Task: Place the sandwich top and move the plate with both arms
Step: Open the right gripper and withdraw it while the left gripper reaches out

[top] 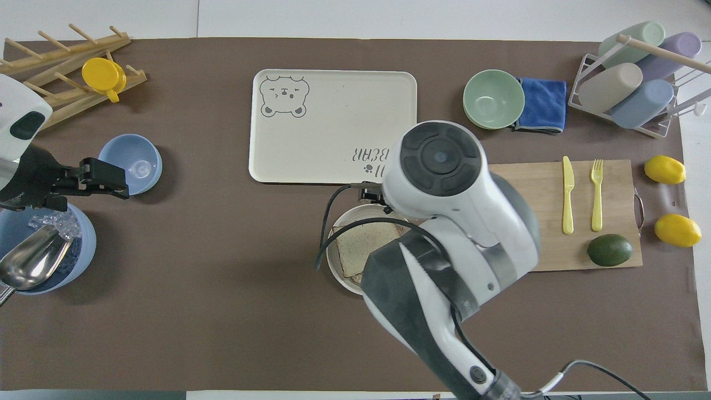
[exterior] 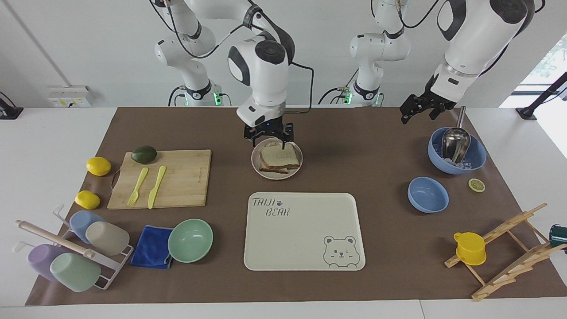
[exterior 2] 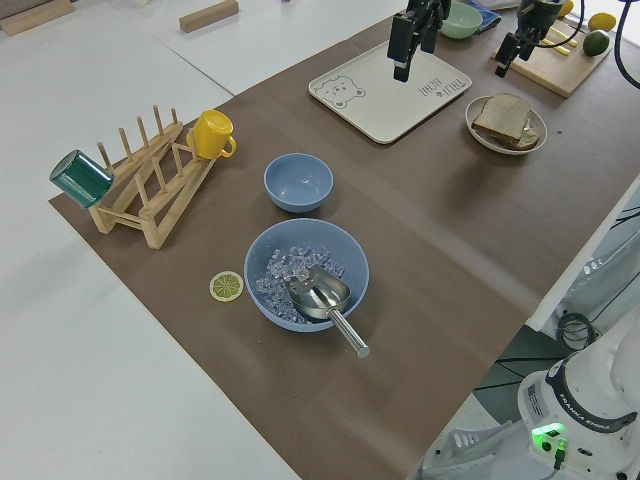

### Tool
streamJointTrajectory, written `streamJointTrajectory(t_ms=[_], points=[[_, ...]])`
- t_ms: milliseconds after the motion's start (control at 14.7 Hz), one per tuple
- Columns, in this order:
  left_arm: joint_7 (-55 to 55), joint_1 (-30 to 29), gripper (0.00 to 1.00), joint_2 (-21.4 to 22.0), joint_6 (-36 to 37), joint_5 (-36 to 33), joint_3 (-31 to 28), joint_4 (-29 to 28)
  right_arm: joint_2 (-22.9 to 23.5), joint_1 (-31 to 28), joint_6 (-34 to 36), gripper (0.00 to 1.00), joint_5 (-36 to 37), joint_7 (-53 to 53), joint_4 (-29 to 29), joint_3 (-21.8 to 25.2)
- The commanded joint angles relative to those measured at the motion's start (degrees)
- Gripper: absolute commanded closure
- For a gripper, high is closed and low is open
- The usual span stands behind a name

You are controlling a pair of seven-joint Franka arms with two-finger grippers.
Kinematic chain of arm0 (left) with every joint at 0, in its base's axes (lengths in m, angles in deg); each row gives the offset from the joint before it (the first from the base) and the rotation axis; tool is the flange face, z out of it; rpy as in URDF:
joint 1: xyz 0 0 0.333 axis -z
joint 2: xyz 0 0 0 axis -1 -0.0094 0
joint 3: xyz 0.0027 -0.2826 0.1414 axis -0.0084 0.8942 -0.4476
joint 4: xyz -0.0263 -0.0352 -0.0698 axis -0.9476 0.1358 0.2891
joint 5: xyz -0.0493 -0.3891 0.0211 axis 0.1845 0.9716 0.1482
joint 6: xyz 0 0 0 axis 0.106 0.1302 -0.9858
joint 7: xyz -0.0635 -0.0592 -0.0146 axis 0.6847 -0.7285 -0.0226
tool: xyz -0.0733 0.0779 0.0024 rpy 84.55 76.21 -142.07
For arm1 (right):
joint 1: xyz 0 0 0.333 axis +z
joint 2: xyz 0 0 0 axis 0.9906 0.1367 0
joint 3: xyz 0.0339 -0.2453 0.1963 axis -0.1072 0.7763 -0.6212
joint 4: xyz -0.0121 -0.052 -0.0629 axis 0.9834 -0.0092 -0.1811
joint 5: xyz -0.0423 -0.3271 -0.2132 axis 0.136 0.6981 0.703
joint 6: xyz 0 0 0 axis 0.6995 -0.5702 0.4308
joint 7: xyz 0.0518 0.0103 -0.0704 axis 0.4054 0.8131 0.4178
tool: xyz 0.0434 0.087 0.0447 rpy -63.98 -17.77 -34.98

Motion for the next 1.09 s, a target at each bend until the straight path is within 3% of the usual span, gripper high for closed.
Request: streamJointTrajectory(t_ms=[0,272,475,747,883,1019], points=[[-0.2,-0.7,0.00,0.9,-1.7,0.3,0.5,-1.4,-1.8,-8.8,4.5,0.00,-4.2,-4.4,-2.7,-0.6],[-0.1,0.0,0.00,3.6,-7.5,0.4,0.8,-7.6,-6.1,-17.4,17.5,0.00,-4.4,-19.2,-5.8,-0.1],[-0.1,2.6,0.00,3.8,-10.4,0.9,1.0,-10.8,-8.4,-20.2,22.9,0.00,-0.8,-27.0,-7.0,1.8],[1.5,5.0,0.00,3.6,-18.3,4.6,1.0,-17.4,-8.1,-20.4,29.6,0.00,3.9,-32.2,-13.4,5.0],[2.4,7.0,0.00,2.0,-22.1,5.7,1.0,-19.5,-8.7,-20.4,31.8,0.00,3.3,-34.2,-13.7,5.2],[3.3,7.8,0.00,1.1,-25.1,7.9,1.0,-21.9,-9.7,-20.5,26.7,0.00,2.1,-34.8,-9.9,5.4]])
